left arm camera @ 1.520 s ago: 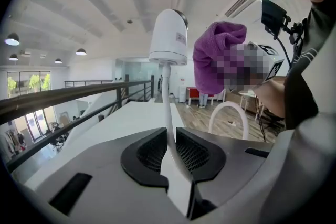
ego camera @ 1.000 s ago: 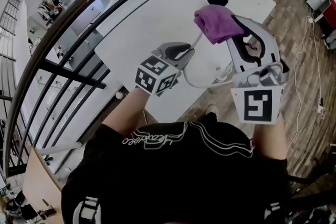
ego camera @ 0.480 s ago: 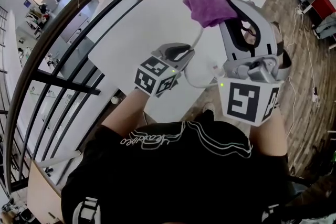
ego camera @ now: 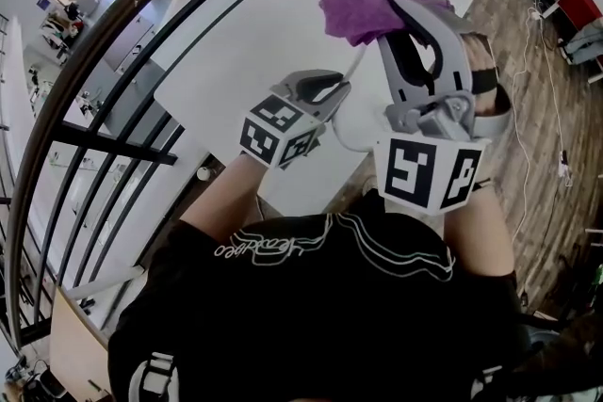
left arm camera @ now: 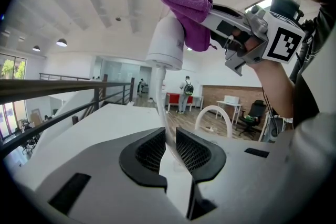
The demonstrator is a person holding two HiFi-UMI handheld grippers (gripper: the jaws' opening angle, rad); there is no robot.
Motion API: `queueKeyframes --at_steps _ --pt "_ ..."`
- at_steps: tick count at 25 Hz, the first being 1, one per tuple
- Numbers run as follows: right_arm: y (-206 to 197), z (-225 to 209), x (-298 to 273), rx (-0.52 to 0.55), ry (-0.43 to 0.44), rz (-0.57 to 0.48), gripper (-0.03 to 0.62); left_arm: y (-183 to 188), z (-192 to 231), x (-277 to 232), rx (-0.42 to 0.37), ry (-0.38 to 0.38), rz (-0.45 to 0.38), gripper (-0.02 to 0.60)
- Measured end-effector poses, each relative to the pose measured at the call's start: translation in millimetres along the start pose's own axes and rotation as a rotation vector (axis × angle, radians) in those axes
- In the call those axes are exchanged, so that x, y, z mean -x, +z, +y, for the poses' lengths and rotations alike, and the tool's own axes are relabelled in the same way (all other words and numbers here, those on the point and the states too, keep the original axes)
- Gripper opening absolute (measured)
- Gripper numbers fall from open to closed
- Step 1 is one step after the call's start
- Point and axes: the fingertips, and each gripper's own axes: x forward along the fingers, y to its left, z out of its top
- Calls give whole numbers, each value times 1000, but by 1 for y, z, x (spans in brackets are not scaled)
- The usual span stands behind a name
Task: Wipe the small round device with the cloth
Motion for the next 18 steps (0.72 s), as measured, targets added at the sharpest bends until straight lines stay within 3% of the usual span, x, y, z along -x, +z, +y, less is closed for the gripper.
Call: queueKeyframes --at_steps 18 --pt "-20 46 0 -27 88 52 72 -1 0 1 14 9 -20 55"
